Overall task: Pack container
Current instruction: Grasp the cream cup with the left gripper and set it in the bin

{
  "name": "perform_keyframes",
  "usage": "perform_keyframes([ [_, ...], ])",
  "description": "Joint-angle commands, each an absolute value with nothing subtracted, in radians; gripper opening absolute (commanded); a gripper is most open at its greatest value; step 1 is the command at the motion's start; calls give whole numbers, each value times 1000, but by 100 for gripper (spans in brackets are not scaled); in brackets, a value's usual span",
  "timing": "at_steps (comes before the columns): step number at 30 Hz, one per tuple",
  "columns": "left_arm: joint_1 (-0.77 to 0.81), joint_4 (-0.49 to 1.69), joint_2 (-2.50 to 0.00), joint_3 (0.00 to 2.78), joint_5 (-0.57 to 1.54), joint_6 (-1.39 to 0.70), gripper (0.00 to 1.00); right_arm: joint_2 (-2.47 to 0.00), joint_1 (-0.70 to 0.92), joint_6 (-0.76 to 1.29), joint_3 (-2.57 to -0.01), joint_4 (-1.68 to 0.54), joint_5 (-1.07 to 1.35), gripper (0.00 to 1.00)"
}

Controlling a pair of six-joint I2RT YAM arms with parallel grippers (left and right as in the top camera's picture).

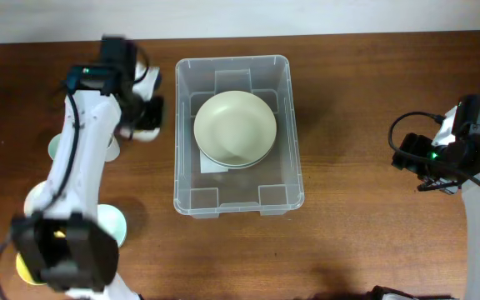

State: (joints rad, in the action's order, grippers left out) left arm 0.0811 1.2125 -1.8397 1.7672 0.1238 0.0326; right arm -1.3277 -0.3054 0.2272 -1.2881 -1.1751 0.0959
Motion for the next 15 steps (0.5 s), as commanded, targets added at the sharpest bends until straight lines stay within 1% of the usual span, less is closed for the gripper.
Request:
perform_keyframes([
  [1,232,1214,-1705,1873,138,33,1,-1322,-307,216,-1283,-1174,97,78],
  [6,459,1198,-1729,1867,138,-29,1,-1322,-307,216,-1283,-1174,97,78],
  [9,594,1190,-1803,1866,138,-73,1,-1322,-307,216,-1283,-1174,97,78],
  [11,638,1192,-1841,1866,133,-141,1,-1322,-307,216,-1283,-1174,97,78],
  [13,678,1198,-1893,1866,133,-286,1,-1322,-307,216,-1283,-1178,97,78],
  [15,700,1193,-1935,1866,133,-385,1,-1322,-307,216,-1283,-1178,97,78],
])
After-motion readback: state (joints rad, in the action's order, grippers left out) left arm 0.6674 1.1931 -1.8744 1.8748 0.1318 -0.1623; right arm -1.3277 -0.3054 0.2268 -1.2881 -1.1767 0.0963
